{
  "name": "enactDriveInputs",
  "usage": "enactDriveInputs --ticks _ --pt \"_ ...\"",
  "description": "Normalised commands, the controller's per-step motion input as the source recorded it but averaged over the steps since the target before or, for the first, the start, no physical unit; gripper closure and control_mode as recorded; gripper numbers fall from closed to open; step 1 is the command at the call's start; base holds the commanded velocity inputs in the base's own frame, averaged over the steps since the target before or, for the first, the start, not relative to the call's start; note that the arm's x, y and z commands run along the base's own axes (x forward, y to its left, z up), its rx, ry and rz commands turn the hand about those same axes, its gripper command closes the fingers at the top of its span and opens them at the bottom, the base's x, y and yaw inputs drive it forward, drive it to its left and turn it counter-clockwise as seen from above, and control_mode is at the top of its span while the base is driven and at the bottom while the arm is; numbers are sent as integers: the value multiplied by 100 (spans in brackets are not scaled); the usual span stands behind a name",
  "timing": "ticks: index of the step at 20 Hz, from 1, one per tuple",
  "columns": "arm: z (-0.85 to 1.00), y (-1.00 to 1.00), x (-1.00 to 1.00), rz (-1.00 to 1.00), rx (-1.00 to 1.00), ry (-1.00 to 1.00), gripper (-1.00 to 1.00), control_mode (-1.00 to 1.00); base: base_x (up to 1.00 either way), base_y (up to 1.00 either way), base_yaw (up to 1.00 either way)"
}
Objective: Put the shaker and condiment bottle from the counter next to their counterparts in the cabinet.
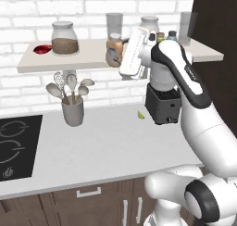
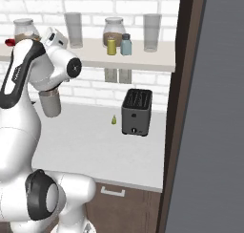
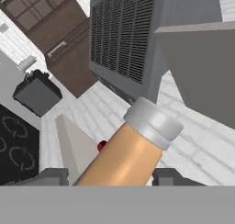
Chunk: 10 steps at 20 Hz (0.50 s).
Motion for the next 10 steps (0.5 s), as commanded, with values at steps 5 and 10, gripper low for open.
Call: enactDriveInputs --ticks 5,10 --pt "25 4 4 7 13 0 100 -100 0 0 0" --pt "-4 54 8 14 0 3 100 -100 0 0 0"
